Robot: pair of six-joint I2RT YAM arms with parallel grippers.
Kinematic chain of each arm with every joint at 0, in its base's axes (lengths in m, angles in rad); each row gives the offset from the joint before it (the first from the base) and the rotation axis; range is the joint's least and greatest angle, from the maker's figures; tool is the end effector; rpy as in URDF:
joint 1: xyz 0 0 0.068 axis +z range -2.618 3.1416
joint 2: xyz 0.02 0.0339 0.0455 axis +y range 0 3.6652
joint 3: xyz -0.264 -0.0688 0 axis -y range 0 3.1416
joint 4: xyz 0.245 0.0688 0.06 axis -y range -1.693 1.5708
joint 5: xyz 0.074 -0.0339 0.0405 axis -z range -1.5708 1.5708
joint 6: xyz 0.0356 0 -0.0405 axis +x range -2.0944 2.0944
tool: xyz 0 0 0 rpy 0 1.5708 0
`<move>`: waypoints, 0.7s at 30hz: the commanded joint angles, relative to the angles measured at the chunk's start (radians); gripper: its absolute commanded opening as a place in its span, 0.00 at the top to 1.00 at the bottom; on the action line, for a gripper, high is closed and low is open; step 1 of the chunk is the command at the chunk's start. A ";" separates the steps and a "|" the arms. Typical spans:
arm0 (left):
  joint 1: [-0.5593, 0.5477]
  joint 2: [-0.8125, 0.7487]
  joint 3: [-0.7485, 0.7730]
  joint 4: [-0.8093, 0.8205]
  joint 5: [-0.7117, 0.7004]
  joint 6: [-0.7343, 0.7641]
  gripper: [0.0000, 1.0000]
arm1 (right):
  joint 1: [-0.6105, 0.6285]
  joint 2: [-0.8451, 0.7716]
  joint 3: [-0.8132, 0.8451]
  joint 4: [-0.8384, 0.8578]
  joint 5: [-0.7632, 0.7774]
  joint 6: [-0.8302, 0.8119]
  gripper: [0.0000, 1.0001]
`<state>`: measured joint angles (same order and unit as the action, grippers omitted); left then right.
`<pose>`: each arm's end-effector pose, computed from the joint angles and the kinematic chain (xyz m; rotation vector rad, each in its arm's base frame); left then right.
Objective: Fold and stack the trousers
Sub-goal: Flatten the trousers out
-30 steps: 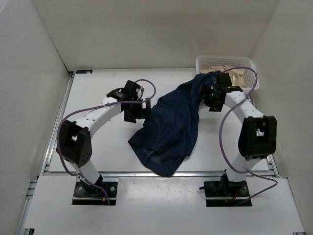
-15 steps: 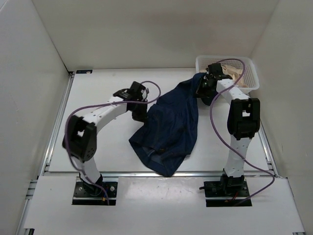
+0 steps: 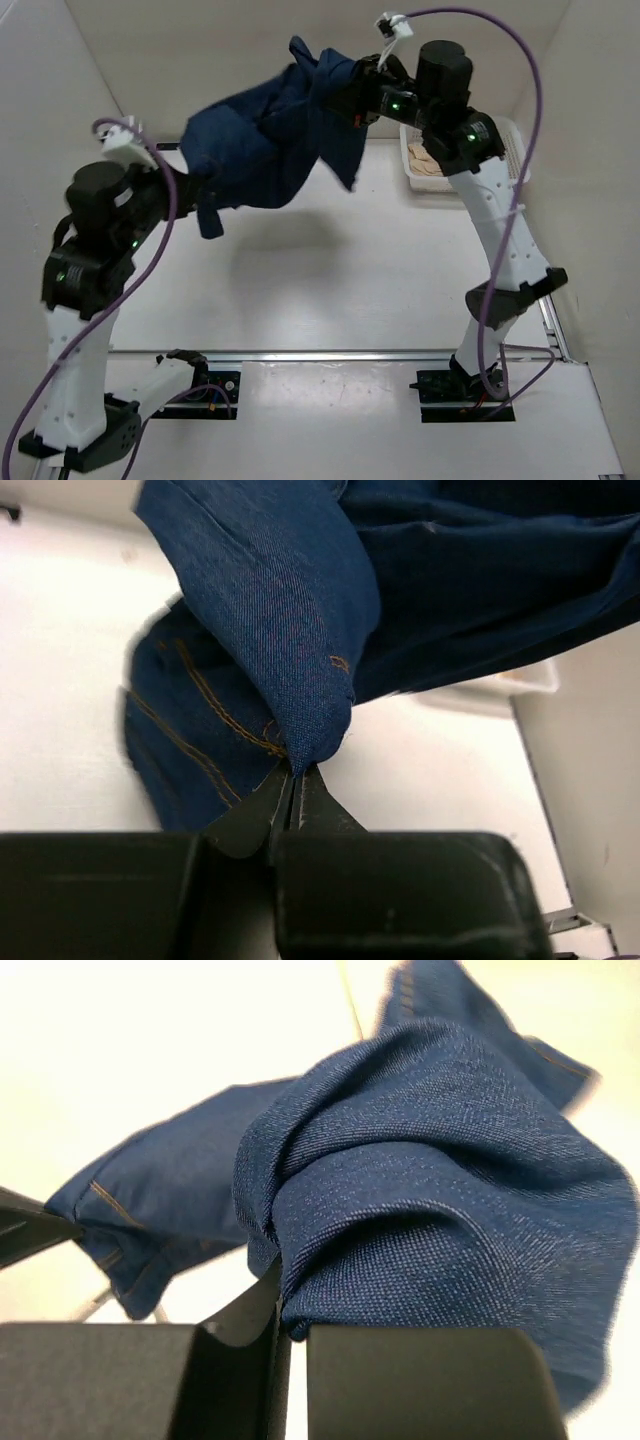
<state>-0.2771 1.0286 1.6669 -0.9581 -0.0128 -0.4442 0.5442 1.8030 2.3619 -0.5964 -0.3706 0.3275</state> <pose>0.1433 -0.0403 0.4993 -0.1690 1.9117 -0.4776 0.3045 0.1994 0.5472 -0.4795 1.6248 0.9612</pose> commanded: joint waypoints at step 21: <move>-0.275 0.468 0.128 0.088 0.109 -0.053 0.90 | -0.341 -0.491 -0.804 -0.071 0.250 0.033 0.00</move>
<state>-0.5529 1.5124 1.6855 -0.9253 0.0826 -0.4984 0.2527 1.5558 1.6295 -0.7456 -0.1223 0.3679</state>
